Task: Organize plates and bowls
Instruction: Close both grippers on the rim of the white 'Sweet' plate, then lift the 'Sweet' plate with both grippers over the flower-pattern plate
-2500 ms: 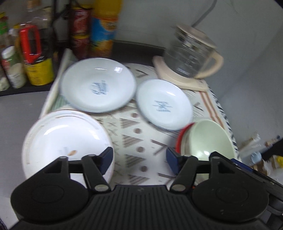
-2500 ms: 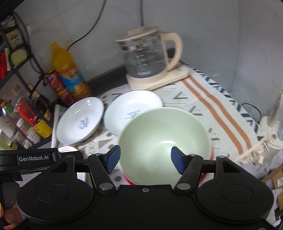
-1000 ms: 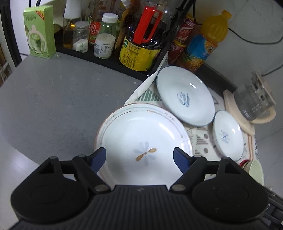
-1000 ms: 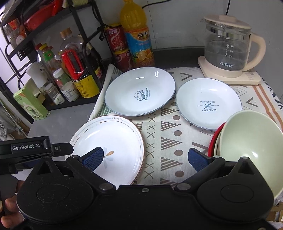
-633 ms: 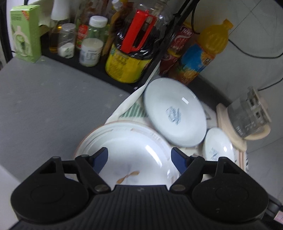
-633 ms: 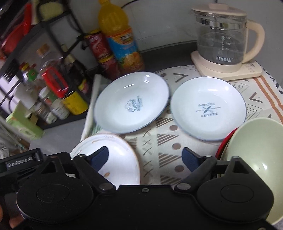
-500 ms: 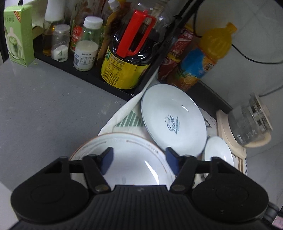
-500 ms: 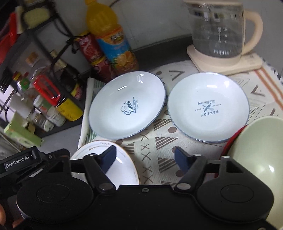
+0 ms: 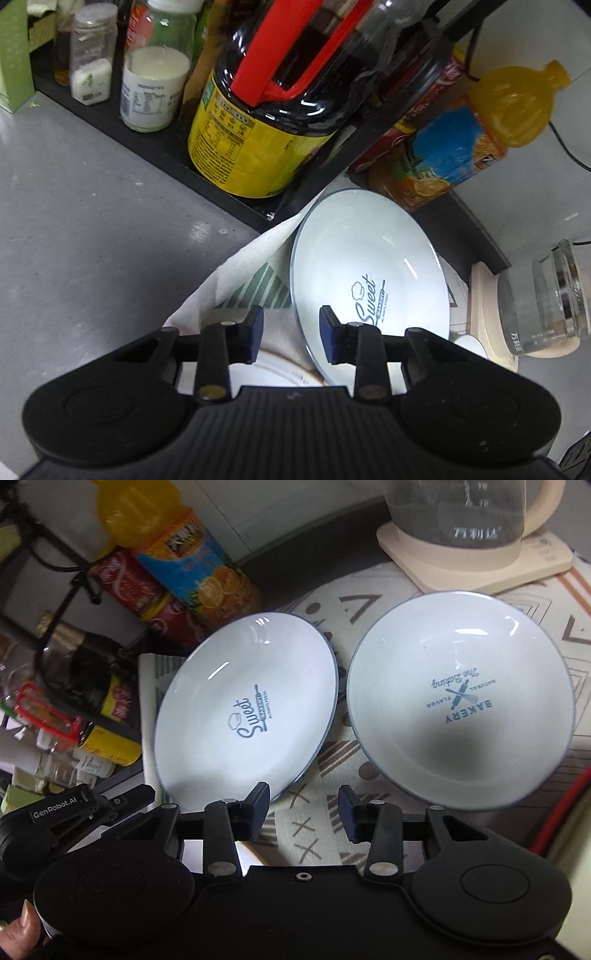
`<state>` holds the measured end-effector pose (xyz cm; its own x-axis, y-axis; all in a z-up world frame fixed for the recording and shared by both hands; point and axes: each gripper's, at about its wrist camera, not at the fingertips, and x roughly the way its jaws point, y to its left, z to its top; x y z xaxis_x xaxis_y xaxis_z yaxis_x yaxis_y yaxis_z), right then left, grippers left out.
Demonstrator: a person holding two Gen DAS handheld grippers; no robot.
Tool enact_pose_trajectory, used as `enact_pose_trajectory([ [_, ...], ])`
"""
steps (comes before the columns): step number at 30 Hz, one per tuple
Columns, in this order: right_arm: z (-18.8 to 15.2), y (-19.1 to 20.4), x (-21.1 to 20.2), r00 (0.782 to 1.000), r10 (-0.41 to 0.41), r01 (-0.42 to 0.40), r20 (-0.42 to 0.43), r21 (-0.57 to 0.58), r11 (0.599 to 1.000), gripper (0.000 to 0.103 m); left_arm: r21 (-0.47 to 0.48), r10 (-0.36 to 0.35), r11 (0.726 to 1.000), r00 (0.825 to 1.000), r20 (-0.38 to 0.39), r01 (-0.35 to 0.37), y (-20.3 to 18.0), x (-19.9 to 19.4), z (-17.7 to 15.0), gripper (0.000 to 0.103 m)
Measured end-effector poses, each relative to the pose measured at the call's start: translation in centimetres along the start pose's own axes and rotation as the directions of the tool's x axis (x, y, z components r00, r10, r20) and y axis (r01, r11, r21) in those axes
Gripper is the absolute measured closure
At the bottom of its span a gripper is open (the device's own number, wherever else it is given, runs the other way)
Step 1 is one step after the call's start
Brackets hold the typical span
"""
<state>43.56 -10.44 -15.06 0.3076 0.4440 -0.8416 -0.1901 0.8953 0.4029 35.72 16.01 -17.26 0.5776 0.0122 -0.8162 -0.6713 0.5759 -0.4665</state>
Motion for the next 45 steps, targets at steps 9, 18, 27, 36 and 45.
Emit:
enact_pose_trajectory([
  [9, 1.4, -0.2, 2.9, 0.999, 0.003, -0.002, -0.034, 0.033, 0.999, 0.064, -0.058, -0.021, 0.998, 0.999, -0.049, 0.018, 0.0, 3.1, 0.7, 0.078],
  [18, 1.5, 0.4, 5.0, 0.999, 0.003, -0.002, -0.038, 0.037, 0.999, 0.068, -0.071, 0.004, 0.997, 0.998, -0.068, -0.008, 0.0, 5.1, 1.0, 0.088],
  [27, 1.5, 0.1, 5.3, 1.000, -0.019, 0.018, 0.019, 0.043, 0.999, 0.085, -0.070, -0.018, 0.997, 0.997, -0.071, 0.013, -0.2, 5.2, 1.0, 0.094],
  [36, 0.9, 1.4, 3.0, 0.995, -0.003, 0.007, 0.104, -0.038, 0.999, 0.088, -0.030, -0.048, 0.998, 0.998, -0.050, 0.047, -0.8, 3.1, 0.9, 0.095],
  [45, -0.3, 1.4, 0.8, 0.991, -0.002, 0.008, 0.136, -0.046, 0.999, 0.088, -0.011, -0.045, 0.999, 0.998, -0.034, 0.045, -1.1, 0.9, -0.8, 0.094],
])
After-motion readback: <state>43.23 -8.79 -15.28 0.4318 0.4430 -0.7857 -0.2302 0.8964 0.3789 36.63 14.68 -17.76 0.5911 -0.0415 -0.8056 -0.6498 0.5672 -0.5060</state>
